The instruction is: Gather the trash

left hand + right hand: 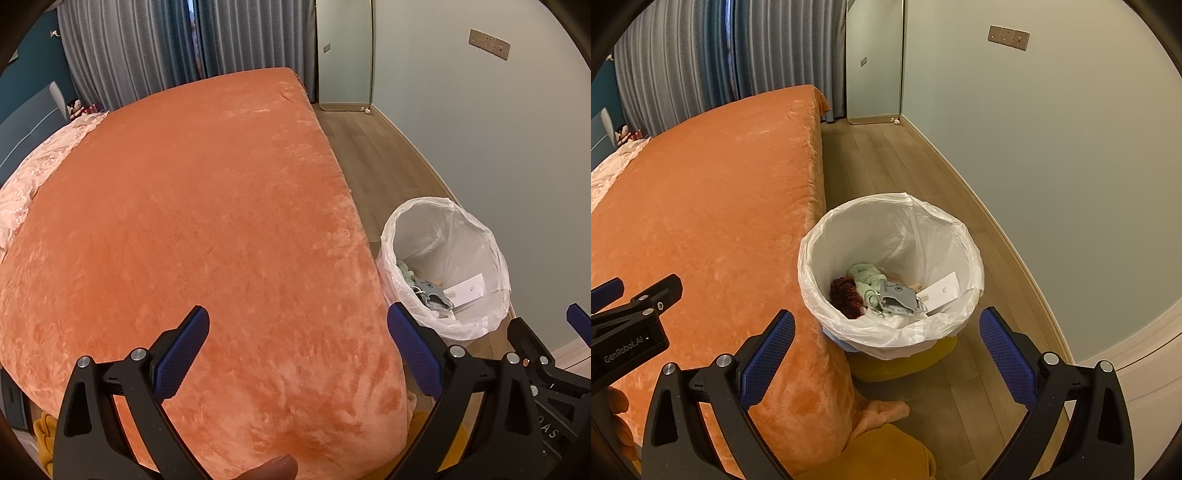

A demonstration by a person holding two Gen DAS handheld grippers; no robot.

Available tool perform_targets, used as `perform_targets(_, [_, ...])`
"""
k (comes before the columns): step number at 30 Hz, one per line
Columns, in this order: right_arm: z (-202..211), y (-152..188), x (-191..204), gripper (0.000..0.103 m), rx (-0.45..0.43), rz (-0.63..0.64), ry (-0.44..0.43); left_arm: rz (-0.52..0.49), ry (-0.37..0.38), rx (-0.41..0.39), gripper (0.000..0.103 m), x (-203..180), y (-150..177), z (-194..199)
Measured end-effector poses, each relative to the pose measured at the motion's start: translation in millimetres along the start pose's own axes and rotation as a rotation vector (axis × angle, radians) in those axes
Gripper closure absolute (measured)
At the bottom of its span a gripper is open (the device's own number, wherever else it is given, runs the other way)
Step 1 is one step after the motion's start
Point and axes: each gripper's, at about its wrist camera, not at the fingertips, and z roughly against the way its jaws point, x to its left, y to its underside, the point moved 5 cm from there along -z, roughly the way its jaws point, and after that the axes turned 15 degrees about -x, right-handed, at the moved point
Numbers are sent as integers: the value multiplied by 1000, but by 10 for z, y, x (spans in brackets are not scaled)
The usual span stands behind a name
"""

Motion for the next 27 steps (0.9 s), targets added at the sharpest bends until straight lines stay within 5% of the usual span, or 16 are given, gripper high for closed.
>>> perform_targets(27, [-2, 45, -13, 7, 4, 18, 14, -3, -35, 2, 10, -53, 40, 25])
